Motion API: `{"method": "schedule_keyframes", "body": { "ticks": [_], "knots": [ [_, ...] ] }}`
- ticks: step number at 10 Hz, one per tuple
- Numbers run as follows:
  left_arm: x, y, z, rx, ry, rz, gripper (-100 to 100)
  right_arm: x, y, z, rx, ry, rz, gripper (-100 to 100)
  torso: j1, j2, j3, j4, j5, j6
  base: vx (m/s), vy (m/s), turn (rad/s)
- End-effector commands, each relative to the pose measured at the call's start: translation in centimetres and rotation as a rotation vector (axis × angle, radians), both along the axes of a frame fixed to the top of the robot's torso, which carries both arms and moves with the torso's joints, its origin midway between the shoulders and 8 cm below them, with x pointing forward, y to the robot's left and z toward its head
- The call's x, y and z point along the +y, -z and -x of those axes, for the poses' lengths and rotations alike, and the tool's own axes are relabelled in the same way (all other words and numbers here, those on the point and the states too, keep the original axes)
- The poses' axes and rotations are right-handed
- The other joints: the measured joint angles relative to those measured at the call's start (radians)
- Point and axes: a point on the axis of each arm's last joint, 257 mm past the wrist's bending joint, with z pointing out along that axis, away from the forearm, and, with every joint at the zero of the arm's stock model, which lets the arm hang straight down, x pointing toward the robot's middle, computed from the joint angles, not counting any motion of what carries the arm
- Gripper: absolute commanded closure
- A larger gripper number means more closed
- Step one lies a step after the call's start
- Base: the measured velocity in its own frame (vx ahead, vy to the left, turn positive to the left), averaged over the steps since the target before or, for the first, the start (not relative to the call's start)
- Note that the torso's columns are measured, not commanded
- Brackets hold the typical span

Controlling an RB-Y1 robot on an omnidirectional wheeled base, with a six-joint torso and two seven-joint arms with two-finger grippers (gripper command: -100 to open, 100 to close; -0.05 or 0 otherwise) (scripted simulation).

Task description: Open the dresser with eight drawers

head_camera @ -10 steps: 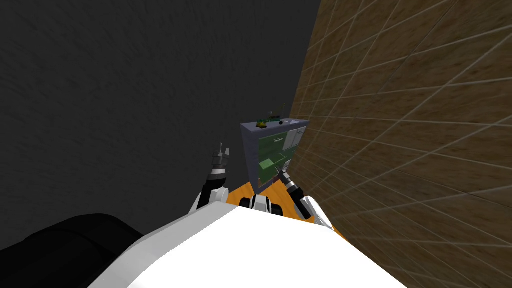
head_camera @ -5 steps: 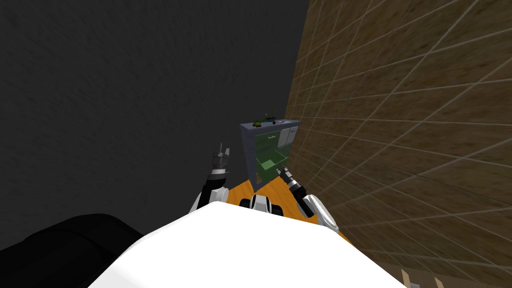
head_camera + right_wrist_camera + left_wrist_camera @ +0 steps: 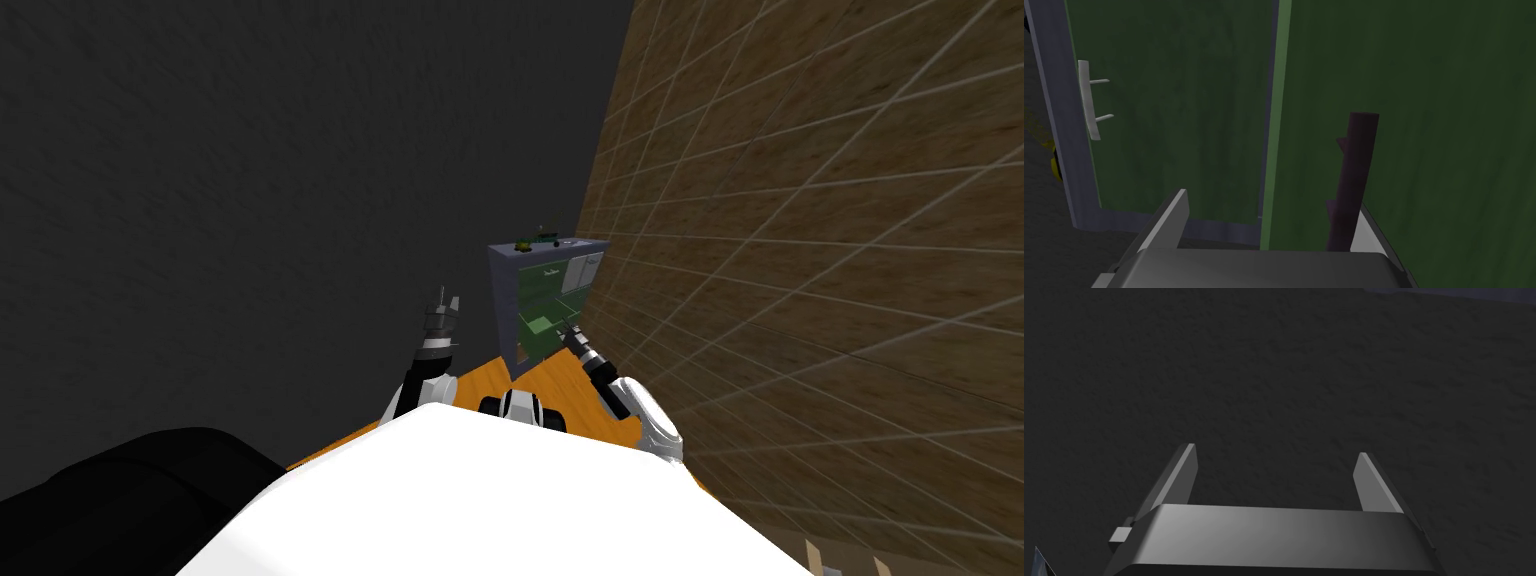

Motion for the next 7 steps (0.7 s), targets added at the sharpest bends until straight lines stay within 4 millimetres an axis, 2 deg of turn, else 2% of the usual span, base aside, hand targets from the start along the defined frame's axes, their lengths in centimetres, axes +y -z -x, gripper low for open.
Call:
{"method": "schedule_keyframes", "body": {
  "ticks": [1,2,3,7],
  "knots": [
    [0.0,0.0,0.0,0.000,0.000,0.000,0,-1.0,-1.7,-1.2,-0.004,0.014,-0.005,-100,0.001,0.001,0.001,0.003,0.001,0.000,-0.057,0.025,0.054],
    [0.0,0.0,0.0,0.000,0.000,0.000,0,-0.9,-0.6,-0.8,0.012,0.008,0.000,-100,0.002,0.003,0.002,0.007,0.003,0.002,-0.018,0.009,0.008],
    [0.0,0.0,0.0,0.000,0.000,0.000,0,-1.1,-0.5,-0.9,0.018,0.013,-0.002,0,0.002,0.004,0.002,0.005,0.002,0.001,0.000,0.000,0.000],
    [0.0,0.0,0.0,0.000,0.000,0.000,0,-1.2,-0.1,-0.8,0.027,0.017,0.000,0,0.002,0.000,0.000,0.001,0.001,0.000,0.000,0.000,0.000]
  ]
}}
